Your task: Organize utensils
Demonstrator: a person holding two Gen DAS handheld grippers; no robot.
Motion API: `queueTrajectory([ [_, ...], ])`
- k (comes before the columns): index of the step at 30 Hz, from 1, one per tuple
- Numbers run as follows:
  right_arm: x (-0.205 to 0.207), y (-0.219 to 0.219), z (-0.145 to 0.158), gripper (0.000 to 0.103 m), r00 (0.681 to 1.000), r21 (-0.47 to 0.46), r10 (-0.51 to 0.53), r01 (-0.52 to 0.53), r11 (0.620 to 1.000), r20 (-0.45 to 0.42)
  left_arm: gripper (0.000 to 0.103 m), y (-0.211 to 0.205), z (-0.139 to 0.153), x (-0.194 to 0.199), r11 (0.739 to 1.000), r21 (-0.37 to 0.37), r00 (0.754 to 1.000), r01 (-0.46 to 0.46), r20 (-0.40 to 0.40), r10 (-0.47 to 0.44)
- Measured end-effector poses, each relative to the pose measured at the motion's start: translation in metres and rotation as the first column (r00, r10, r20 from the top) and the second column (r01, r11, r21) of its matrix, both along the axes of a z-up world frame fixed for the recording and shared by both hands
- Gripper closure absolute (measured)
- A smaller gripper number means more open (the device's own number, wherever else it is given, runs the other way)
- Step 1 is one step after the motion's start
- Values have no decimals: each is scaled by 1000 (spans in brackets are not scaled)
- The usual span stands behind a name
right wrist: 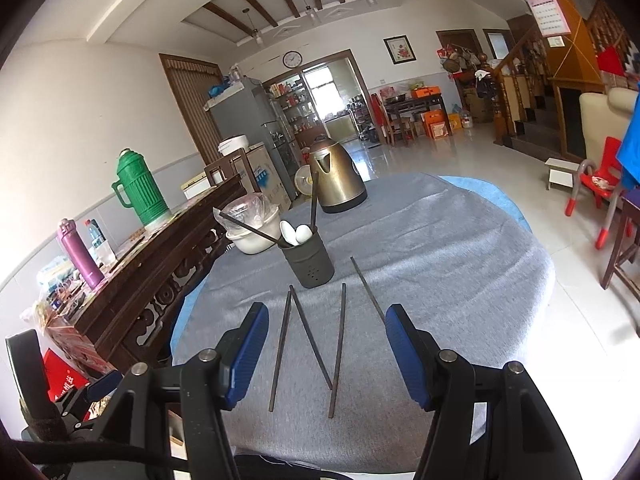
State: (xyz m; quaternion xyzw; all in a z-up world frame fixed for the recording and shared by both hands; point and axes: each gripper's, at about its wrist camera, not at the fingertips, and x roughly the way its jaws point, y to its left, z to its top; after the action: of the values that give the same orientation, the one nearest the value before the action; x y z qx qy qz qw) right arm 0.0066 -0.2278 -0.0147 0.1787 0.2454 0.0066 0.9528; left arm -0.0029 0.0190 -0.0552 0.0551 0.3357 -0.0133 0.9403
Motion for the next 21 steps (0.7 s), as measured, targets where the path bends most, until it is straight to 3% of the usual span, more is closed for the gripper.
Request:
queueTrajectory([
  [21, 0, 6, -2, 38, 1000, -26, 15, -15, 1000, -4, 23, 4, -4, 0, 1000, -2, 1000, -15, -7, 15],
])
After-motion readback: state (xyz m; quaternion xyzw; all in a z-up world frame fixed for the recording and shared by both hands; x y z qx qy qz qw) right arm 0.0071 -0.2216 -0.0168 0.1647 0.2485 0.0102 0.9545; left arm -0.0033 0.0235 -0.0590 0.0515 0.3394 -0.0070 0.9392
